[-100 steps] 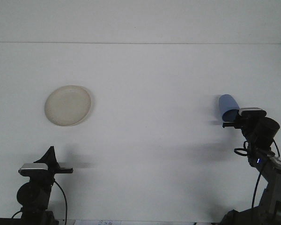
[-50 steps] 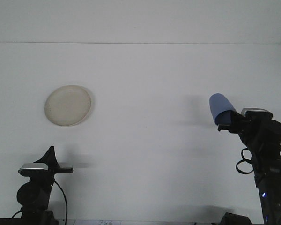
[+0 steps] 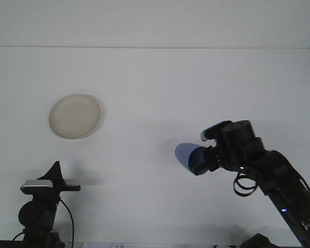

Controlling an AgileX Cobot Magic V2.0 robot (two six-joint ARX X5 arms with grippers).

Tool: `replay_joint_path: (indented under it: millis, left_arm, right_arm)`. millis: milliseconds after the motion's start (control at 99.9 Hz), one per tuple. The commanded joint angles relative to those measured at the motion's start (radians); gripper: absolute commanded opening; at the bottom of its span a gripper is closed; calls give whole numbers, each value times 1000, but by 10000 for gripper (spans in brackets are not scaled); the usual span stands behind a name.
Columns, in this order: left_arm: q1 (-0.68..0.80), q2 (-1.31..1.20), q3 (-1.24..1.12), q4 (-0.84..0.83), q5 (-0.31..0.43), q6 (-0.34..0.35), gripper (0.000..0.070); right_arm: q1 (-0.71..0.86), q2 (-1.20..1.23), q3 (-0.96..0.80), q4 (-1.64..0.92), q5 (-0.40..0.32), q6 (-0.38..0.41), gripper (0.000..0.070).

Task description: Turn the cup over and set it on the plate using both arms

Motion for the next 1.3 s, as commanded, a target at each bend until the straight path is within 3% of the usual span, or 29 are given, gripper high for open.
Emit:
replay_joint_path:
  millis: [0, 280, 650, 700, 851, 911, 1181, 1291]
  left_arm:
    - [2, -2, -19, 10, -2, -8, 12]
    - [2, -2, -19, 10, -2, -8, 13]
    - [2, -2, -19, 10, -2, -9, 12]
    - [2, -2, -19, 10, -2, -8, 13]
    - [2, -2, -19, 10, -2, -8, 13]
    - [2, -2, -19, 10, -2, -8, 12]
    - [2, -2, -19, 10, -2, -8, 12]
    - [2, -2, -19, 10, -2, -8, 12]
  right_arm:
    - [74, 80, 46, -38, 26, -11, 0]
    - [284, 348, 129, -121, 35, -63, 0]
    - [374, 482, 130, -143, 36, -95, 13]
    - [374, 482, 130, -141, 35, -98, 61]
    - [373, 482, 130, -138, 35, -98, 350]
    - [373, 481, 131, -133, 35, -112, 413]
    - [360, 406, 203, -121, 40, -135, 425]
    - [351, 301, 211, -98, 91, -135, 425]
